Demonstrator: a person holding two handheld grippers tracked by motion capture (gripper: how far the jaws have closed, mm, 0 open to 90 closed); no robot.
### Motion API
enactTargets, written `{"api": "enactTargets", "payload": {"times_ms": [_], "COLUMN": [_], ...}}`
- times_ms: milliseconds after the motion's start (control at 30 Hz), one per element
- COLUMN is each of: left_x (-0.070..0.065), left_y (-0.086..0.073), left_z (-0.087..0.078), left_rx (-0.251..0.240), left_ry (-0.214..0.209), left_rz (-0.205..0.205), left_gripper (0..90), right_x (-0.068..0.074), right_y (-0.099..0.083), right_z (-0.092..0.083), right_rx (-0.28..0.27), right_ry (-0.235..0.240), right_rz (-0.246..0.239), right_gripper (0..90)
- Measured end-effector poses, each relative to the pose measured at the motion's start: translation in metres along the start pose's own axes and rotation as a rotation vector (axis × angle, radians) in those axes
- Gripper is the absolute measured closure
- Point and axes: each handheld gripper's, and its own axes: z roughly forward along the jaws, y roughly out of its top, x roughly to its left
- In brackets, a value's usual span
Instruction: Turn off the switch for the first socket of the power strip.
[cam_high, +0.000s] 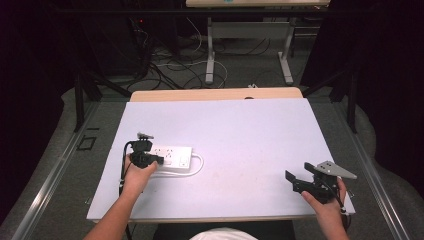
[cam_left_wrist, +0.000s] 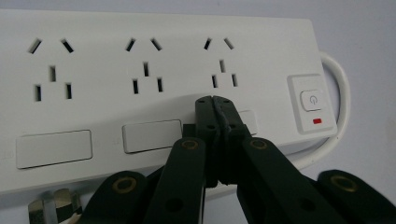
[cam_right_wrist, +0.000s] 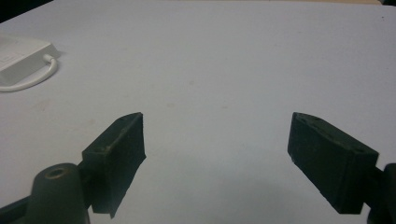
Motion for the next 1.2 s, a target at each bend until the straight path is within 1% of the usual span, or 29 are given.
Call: {"api": "enactTargets", "payload": {"times_ms": [333, 400, 500, 533, 567, 733, 767, 800, 833, 900, 1133, 1200], "left_x": [-0.0003, -0.0001, 0.0, 0.0001, 0.0001, 0.0005, 0.0007, 0.0012, 0.0013, 0.0016, 0.0011, 0.0018], "left_y": [0.0004, 0.0004, 0.0002, 0.0002, 0.0003, 0.0003, 0.0002, 0.0002, 0.0001, 0.0001, -0.0007, -0.0004], "left_z": [0.0001, 0.0001, 0.0002, 0.0001, 0.0002, 0.0002, 0.0004, 0.0, -0.0001, -0.0002, 0.0, -0.001], "left_rx": [0.001, 0.001, -0.001, -0.001, -0.002, -0.002, -0.005, -0.001, -0.002, 0.0, -0.012, -0.001], "left_ry": [0.0, 0.0, -0.001, -0.001, -0.001, -0.005, -0.006, -0.011, -0.012, -0.014, -0.012, -0.019], "left_rz": [-0.001, -0.001, -0.002, -0.002, -0.003, -0.003, -0.005, -0.005, -0.006, -0.003, 0.004, 0.005], "left_gripper": [90.0, 90.0, 90.0, 90.0, 90.0, 90.0, 90.0, 90.0, 90.0, 90.0, 90.0, 90.0], "right_x": [0.0001, 0.0015, 0.0014, 0.0013, 0.0, -0.0006, -0.0005, 0.0, 0.0, -0.0009, -0.001, -0.0011], "right_y": [0.0, -0.0002, -0.0003, -0.0002, 0.0, 0.0, -0.0004, -0.0011, -0.0011, -0.0006, -0.0005, -0.0005], "right_z": [0.0, -0.0002, 0.0001, -0.0001, -0.0002, -0.0001, 0.001, 0.003, 0.0029, 0.0011, 0.0001, -0.0001], "right_rx": [0.0, 0.007, 0.004, 0.006, 0.004, 0.007, -0.008, -0.034, -0.033, -0.006, 0.0, 0.0], "right_ry": [0.001, 0.001, 0.003, 0.002, 0.004, 0.003, 0.007, 0.001, 0.0, 0.008, 0.005, 0.007], "right_rz": [0.001, 0.017, 0.018, 0.016, 0.0, -0.003, 0.002, 0.006, 0.008, 0.0, 0.007, 0.008], "right_gripper": [18.6, 18.6, 18.6, 18.6, 18.6, 18.6, 18.6, 18.6, 18.6, 18.6, 18.6, 18.6]}}
